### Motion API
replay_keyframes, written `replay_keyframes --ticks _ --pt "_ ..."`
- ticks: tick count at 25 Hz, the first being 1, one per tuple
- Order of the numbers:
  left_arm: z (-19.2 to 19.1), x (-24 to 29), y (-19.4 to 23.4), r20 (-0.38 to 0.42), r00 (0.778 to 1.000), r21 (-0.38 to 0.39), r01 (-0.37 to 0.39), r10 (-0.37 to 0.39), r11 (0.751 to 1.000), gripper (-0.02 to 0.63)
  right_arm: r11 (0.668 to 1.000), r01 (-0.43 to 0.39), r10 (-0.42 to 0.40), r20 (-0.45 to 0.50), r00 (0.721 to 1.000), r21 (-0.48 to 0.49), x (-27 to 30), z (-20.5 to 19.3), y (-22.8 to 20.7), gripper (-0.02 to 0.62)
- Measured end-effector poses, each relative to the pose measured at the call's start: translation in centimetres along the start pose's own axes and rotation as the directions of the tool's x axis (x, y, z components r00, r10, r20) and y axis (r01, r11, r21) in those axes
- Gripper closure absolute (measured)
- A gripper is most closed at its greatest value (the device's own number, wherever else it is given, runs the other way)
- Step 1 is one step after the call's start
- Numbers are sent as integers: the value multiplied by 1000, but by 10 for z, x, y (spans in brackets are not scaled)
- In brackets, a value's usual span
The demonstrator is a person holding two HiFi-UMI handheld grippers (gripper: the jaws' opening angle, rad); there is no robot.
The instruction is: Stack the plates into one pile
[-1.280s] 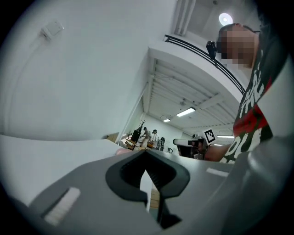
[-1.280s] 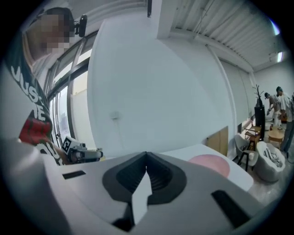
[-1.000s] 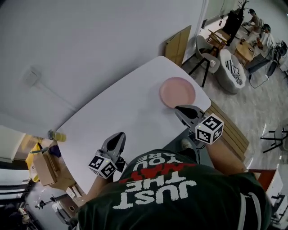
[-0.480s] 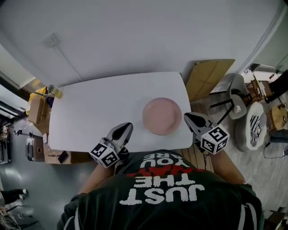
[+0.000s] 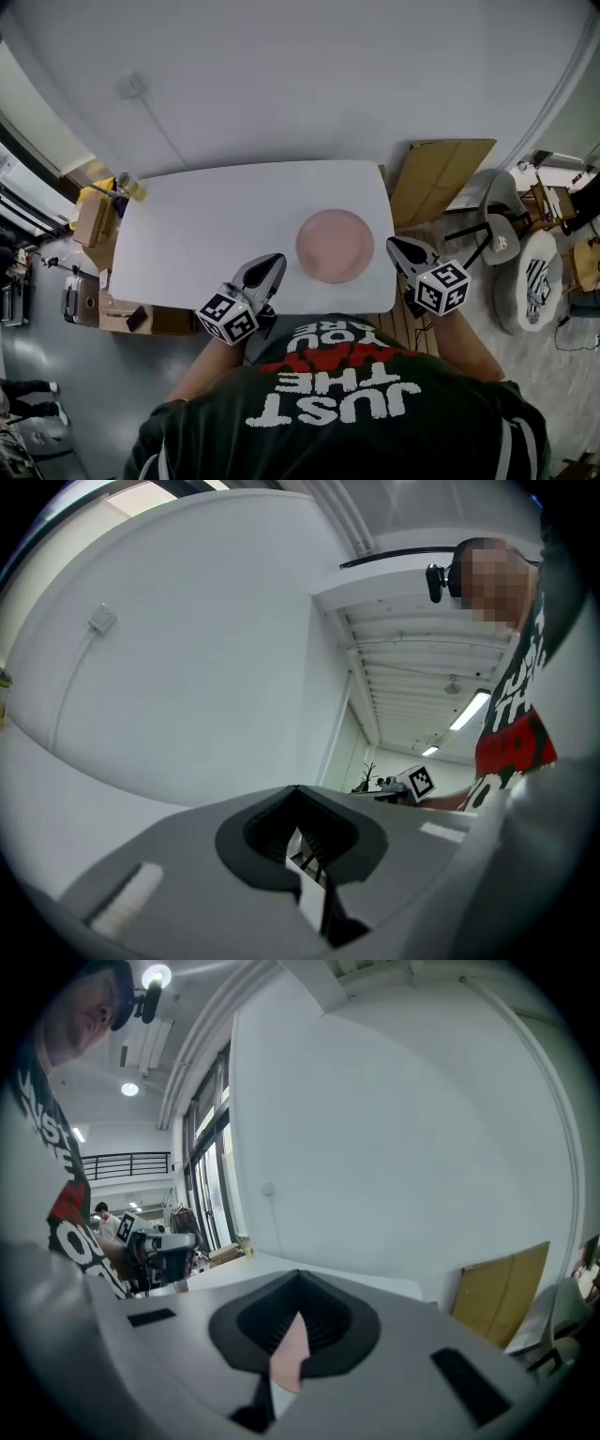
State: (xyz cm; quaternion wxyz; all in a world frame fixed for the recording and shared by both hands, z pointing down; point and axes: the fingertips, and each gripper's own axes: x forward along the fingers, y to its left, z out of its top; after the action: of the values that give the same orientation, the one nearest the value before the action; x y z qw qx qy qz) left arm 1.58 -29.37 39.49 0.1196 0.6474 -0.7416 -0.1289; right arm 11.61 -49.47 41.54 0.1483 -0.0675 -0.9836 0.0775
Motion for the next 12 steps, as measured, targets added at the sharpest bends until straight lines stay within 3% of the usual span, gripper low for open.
replay_keyframes --ticks 4,12 --pt "3 -8 -1 2 1000 37 4 -4 999 598 1000 -21 22 -24 999 19 6 -6 11 589" --pt "-6 -15 -2 -4 1000 19 -10 10 1000 598 999 -45 46 -29 999 26 14 -9 18 591"
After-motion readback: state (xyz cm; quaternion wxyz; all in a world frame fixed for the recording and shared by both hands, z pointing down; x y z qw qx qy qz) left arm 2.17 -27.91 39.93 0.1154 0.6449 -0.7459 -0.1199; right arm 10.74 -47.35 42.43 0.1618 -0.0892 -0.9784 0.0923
